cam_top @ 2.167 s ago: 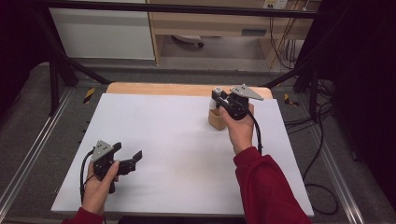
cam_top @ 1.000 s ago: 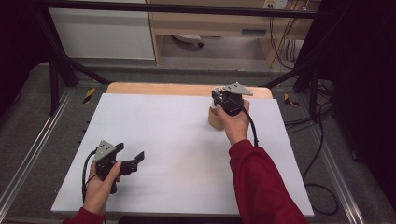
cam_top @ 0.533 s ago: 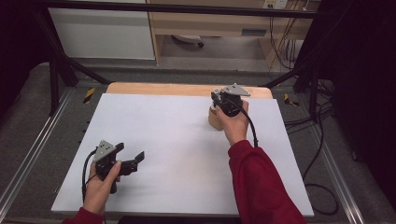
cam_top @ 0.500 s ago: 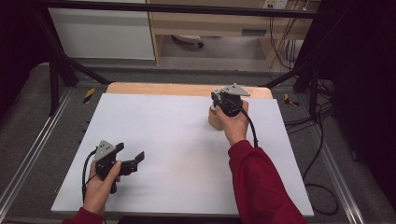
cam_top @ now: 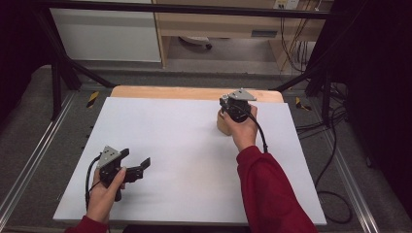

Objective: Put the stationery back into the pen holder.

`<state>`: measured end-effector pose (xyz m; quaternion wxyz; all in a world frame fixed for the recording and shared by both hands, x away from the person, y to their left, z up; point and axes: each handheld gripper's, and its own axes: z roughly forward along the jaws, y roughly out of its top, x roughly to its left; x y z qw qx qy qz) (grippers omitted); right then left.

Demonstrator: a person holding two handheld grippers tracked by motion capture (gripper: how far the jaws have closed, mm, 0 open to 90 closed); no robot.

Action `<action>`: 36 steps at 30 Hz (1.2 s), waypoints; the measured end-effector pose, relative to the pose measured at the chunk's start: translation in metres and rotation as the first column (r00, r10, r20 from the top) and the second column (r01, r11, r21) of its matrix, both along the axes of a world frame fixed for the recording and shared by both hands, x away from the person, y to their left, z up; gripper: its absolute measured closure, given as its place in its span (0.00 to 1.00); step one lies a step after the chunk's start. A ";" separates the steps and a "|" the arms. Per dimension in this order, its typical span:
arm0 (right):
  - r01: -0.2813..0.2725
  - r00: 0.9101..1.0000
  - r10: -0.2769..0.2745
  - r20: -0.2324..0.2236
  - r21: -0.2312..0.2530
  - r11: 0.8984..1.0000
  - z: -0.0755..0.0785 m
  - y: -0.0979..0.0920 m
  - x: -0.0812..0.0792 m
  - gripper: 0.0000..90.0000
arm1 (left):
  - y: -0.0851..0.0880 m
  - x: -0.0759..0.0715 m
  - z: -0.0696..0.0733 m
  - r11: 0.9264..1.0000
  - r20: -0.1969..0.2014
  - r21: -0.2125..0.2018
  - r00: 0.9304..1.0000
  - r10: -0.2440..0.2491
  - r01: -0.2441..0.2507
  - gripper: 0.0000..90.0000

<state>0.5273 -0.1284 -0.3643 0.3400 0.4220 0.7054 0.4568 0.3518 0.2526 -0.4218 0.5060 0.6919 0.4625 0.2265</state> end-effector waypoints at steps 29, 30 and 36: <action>0.004 0.999 -0.007 -0.042 -0.089 0.996 -0.019 0.008 0.004 0.79 | 0.000 0.000 0.000 1.000 -0.001 0.001 1.000 -0.004 0.004 0.08; 0.002 0.999 -0.006 -0.047 -0.092 0.996 -0.020 0.008 0.004 0.79 | -0.001 0.000 0.000 1.000 -0.001 0.001 1.000 -0.005 0.005 0.08; 0.005 0.998 -0.011 -0.060 -0.098 0.995 -0.024 0.009 0.005 0.79 | -0.001 0.000 0.000 1.000 -0.001 0.001 1.000 -0.005 0.005 0.08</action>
